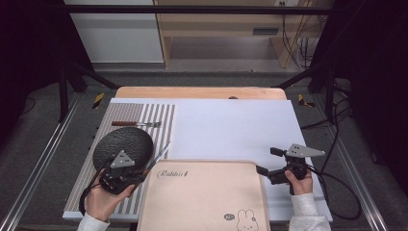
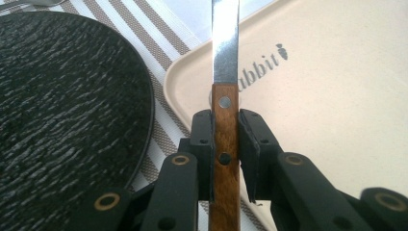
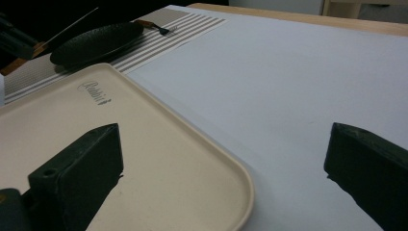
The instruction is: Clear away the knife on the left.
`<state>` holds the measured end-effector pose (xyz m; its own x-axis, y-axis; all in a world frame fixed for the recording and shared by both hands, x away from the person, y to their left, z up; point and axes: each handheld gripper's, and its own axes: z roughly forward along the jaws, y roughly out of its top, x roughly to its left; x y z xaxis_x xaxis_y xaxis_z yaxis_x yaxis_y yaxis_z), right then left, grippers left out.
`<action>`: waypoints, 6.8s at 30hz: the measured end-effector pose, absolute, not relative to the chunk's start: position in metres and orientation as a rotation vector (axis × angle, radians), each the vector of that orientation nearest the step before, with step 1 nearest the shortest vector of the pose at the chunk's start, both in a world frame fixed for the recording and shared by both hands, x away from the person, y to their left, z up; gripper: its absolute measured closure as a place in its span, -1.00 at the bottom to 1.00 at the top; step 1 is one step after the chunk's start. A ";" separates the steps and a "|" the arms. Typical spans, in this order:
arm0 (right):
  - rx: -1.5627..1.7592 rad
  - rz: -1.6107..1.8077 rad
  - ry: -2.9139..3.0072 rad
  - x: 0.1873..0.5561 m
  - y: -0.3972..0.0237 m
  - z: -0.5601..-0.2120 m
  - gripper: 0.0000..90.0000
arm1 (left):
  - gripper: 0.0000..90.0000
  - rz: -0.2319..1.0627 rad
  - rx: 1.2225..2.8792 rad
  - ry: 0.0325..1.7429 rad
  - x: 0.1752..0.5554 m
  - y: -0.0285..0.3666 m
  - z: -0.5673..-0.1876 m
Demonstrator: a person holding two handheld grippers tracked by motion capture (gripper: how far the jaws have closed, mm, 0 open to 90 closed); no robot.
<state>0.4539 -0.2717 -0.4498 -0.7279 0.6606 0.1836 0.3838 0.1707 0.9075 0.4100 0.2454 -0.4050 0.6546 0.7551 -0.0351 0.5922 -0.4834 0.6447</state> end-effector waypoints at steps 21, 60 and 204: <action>1.007 1.580 2.195 0.453 -0.272 -0.450 -0.99 | 0.71 0.252 2.315 1.061 0.375 0.201 -0.424; 1.010 1.579 2.196 0.454 -0.272 -0.450 -0.99 | 0.33 0.283 2.389 1.015 0.368 0.185 -0.443; 1.015 1.566 2.199 0.454 -0.271 -0.452 -0.99 | -0.43 0.276 2.146 0.805 0.427 0.257 -0.411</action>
<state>0.4543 -0.2715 -0.4518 -0.7234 0.6660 0.1821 0.3899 0.1763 0.9038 0.4267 0.2566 -0.4108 0.7727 0.6306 -0.0719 0.4534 -0.4691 0.7579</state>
